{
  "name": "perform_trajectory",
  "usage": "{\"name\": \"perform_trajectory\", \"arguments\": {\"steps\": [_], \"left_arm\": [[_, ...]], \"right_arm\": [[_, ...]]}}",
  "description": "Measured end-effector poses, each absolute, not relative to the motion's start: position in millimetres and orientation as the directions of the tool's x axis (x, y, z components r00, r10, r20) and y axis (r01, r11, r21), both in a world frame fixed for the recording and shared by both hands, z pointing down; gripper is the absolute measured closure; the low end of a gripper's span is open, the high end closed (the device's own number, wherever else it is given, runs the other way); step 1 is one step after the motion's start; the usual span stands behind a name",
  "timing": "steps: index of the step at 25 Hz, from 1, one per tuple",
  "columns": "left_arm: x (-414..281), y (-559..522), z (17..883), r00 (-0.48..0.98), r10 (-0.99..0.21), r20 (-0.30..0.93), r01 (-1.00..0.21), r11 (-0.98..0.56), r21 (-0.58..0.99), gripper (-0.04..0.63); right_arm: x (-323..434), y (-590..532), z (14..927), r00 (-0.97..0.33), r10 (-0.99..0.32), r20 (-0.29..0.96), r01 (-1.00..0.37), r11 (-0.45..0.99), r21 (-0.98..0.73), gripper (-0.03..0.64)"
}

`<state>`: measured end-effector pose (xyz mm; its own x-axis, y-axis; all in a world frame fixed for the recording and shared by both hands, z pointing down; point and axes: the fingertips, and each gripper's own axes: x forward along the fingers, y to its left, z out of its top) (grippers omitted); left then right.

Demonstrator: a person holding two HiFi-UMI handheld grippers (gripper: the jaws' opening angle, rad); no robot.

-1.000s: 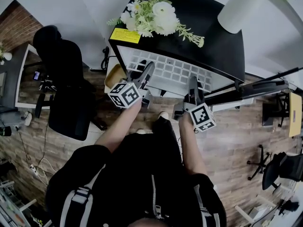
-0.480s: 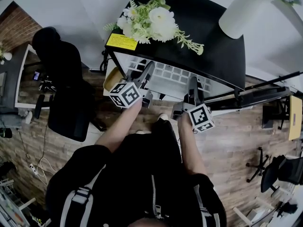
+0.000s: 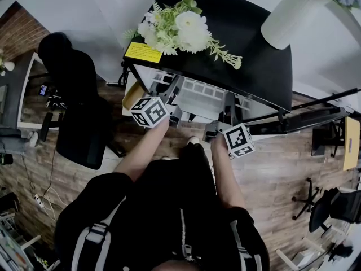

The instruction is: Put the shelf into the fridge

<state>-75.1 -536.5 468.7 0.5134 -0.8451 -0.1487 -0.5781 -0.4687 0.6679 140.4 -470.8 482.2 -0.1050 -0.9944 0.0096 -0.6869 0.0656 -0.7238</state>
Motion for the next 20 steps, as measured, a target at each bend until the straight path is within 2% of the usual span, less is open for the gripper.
{"name": "perform_trajectory", "arguments": {"steps": [20], "left_arm": [[-72.8, -550.6, 469.8, 0.509, -0.850, -0.133, -0.575, -0.451, 0.683, 0.413]], "right_arm": [[143.0, -483.5, 482.7, -0.107, -0.994, 0.016, -0.674, 0.061, -0.737, 0.483]]}}
